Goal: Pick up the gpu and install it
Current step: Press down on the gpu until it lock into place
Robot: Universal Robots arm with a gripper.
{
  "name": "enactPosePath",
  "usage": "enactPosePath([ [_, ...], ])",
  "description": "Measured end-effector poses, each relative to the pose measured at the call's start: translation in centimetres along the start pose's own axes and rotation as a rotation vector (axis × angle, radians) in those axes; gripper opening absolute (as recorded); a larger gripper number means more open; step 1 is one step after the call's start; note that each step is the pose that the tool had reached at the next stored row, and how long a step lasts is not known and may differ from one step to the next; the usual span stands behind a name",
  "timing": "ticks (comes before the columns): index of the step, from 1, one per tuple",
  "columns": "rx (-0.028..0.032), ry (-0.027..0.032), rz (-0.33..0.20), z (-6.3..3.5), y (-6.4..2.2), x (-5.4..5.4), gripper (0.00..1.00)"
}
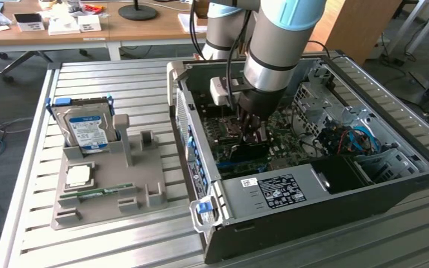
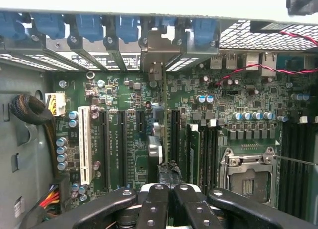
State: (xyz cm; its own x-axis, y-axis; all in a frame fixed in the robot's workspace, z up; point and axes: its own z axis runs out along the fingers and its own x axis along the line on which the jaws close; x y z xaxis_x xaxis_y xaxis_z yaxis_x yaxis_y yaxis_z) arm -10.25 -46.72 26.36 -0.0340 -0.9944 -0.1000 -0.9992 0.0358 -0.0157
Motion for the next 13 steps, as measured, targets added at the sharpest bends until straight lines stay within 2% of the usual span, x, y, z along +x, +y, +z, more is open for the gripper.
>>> enactPosePath([
  [13, 0.0004, -0.0004, 0.000, 0.17, 0.04, 0.01, 0.11],
])
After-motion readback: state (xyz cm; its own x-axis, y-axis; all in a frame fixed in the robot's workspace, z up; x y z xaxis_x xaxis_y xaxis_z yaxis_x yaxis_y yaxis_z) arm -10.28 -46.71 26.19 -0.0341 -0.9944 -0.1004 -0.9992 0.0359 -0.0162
